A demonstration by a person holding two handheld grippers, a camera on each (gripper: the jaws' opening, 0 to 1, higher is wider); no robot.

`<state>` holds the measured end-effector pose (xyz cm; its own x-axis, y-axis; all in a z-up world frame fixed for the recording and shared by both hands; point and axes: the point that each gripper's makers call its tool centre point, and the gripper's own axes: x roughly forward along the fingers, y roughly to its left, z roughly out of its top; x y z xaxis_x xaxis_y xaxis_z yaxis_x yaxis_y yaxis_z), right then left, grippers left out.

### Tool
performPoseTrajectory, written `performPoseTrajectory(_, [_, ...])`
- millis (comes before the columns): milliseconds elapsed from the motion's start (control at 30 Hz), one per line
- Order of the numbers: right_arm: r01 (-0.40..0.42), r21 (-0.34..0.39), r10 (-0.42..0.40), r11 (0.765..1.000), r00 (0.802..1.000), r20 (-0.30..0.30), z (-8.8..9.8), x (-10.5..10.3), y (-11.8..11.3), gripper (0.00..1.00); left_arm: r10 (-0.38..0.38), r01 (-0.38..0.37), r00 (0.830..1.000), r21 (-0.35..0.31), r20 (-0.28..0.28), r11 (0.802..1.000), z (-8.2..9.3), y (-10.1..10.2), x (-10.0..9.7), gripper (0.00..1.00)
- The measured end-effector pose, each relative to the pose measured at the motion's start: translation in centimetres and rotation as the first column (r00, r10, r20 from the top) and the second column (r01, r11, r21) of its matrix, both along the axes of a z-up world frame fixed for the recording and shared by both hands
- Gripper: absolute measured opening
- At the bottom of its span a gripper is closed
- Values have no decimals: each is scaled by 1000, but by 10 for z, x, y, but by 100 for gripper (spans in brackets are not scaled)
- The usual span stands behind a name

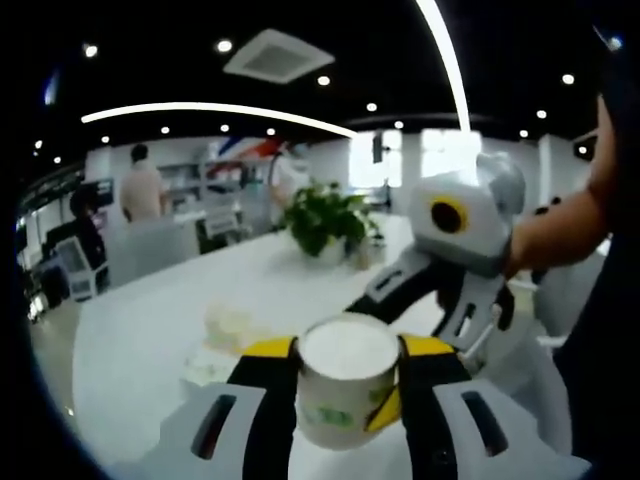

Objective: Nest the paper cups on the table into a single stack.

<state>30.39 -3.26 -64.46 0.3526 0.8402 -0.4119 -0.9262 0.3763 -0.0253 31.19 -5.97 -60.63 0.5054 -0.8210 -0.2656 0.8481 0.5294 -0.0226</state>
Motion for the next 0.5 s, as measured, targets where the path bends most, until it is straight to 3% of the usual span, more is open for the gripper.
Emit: performPoseTrajectory(500, [-18,7,18,1000,1000,11,4,-3,-2,41,-23,24,1000,-18,20,1000,5,2,-4,37])
